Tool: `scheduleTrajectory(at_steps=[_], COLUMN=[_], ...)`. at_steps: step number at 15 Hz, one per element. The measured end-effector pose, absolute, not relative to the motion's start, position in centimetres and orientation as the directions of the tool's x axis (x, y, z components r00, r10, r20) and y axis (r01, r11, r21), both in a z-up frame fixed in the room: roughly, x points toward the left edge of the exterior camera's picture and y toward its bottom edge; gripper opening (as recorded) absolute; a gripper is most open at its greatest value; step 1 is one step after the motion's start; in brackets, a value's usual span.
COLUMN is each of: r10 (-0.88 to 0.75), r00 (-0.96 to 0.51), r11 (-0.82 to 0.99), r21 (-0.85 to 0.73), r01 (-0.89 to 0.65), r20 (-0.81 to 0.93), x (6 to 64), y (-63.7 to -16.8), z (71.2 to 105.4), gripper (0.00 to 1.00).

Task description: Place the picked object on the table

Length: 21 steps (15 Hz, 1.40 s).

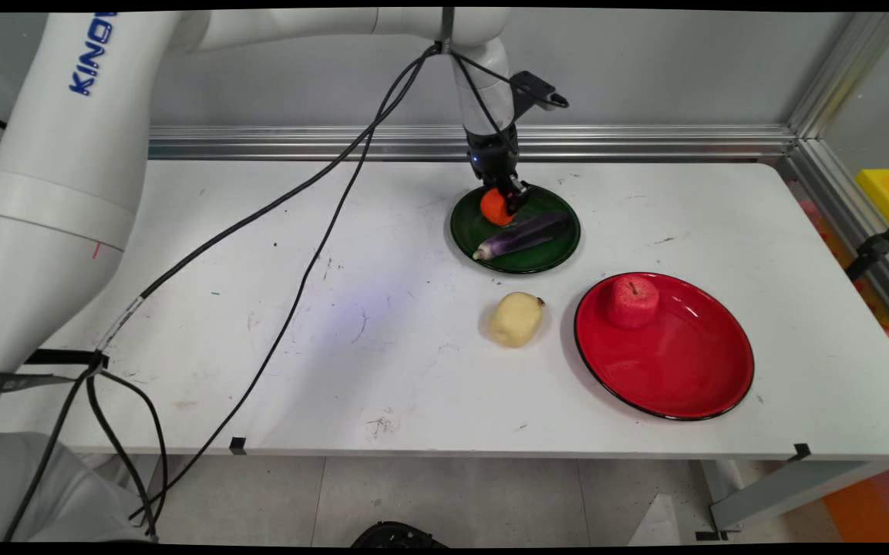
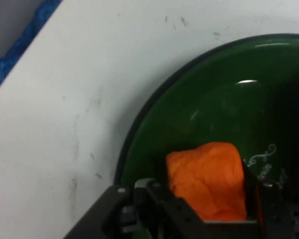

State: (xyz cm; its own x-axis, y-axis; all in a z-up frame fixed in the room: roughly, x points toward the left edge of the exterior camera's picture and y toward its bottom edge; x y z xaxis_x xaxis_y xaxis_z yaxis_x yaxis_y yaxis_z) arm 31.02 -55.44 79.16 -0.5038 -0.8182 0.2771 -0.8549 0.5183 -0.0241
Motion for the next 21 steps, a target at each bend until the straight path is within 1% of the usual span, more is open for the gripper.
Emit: scheduleTrajectory(at_steps=[5,12,16,21], r10=[-0.756,-0.619,-0.5,-0.302], r00=[-0.578,-0.684,-0.746,-0.82], r11=[0.589,0.702,0.785,0.897], r21=[-0.067,-0.119,-0.135,-0.147], r01=[-0.806,-0.702,-0.605,-0.417], r20=[0.308,0.387,0.439,0.487], x=[32.8,36.5,38.6,41.4], y=[-54.5,-50.3,-46.5,-40.8], z=[81.1,86.5,89.7,92.7], gripper=[0.0,0.0,0.0,0.0])
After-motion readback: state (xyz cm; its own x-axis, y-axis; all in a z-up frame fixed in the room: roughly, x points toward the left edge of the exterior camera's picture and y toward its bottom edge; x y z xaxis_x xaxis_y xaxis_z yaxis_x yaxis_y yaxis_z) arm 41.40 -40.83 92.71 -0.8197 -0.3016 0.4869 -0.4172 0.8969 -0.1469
